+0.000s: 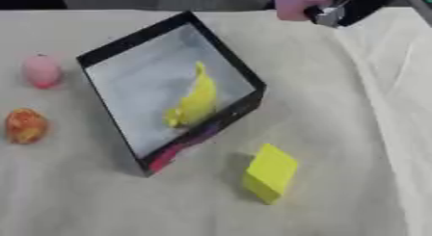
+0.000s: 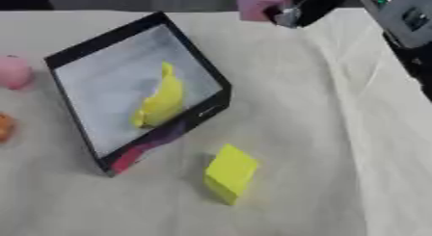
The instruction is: Pick up objects on the table and place them in the box.
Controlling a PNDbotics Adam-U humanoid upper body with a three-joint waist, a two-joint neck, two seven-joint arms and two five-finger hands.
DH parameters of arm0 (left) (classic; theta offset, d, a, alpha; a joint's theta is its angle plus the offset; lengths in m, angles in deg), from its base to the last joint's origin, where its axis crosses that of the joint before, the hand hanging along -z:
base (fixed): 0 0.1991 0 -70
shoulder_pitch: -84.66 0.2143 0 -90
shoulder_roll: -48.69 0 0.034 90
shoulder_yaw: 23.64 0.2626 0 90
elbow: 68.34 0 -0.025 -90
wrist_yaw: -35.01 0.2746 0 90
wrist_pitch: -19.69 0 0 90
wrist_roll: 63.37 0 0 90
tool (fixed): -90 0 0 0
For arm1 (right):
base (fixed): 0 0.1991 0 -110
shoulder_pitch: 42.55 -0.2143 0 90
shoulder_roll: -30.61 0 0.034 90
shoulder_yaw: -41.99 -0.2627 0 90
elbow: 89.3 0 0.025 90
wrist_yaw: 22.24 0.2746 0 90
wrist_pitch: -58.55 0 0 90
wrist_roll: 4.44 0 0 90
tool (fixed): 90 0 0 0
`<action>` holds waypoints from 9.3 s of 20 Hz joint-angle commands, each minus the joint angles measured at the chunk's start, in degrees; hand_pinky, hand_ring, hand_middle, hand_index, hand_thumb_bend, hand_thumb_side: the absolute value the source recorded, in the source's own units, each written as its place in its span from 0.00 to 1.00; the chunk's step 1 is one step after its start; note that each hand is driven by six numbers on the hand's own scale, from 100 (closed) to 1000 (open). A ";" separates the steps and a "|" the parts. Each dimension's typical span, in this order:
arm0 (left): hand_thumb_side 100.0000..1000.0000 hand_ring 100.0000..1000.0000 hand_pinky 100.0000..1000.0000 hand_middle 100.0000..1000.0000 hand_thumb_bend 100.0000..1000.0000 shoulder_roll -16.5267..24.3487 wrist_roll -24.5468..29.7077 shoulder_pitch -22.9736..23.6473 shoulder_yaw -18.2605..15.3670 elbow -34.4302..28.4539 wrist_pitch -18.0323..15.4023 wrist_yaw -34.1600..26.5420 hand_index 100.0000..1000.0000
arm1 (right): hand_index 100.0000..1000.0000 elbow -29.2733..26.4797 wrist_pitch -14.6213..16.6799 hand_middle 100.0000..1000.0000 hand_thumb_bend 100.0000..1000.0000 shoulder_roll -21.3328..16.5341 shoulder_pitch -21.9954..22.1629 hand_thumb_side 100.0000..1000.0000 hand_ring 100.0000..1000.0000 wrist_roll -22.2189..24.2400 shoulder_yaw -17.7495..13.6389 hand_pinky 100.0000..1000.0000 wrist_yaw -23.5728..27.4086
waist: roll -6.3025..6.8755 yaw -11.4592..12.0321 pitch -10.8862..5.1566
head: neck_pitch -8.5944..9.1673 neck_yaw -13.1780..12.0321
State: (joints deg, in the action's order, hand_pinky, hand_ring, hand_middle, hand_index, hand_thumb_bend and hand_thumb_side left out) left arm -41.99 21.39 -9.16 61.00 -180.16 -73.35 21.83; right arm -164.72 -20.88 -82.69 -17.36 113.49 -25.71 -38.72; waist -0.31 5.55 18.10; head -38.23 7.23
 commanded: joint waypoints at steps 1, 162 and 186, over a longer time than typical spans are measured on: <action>0.98 0.92 0.85 0.95 0.23 2.36 0.78 -0.65 0.72 -0.24 0.43 -0.41 0.96 | 0.48 -1.78 0.65 0.25 0.00 2.82 -4.08 0.04 0.30 1.10 0.33 0.67 -0.73 | -0.91 0.47 -2.96 | -0.27 0.75; 1.00 0.92 0.85 0.96 0.17 -1.42 3.08 0.33 3.12 0.80 3.33 2.07 0.95 | 0.91 -33.97 8.98 0.80 0.35 -7.05 28.82 0.26 0.86 19.19 10.18 0.91 -16.55 | -0.25 3.47 1.50 | 0.23 -0.65; 1.00 0.91 0.86 0.96 0.16 -1.07 2.83 0.90 2.77 0.84 3.36 2.26 0.94 | 0.51 -39.16 5.18 0.35 0.00 -13.88 25.86 0.11 0.54 7.62 5.35 0.76 -2.62 | -0.67 2.95 0.94 | 0.00 -1.09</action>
State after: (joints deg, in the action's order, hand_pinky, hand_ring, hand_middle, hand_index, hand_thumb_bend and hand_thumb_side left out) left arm -44.20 24.46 -8.31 64.41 -178.19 -69.85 23.86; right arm -202.58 -16.25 -93.74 9.35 121.72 -18.96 -42.42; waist -0.64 8.52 19.95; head -38.50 6.26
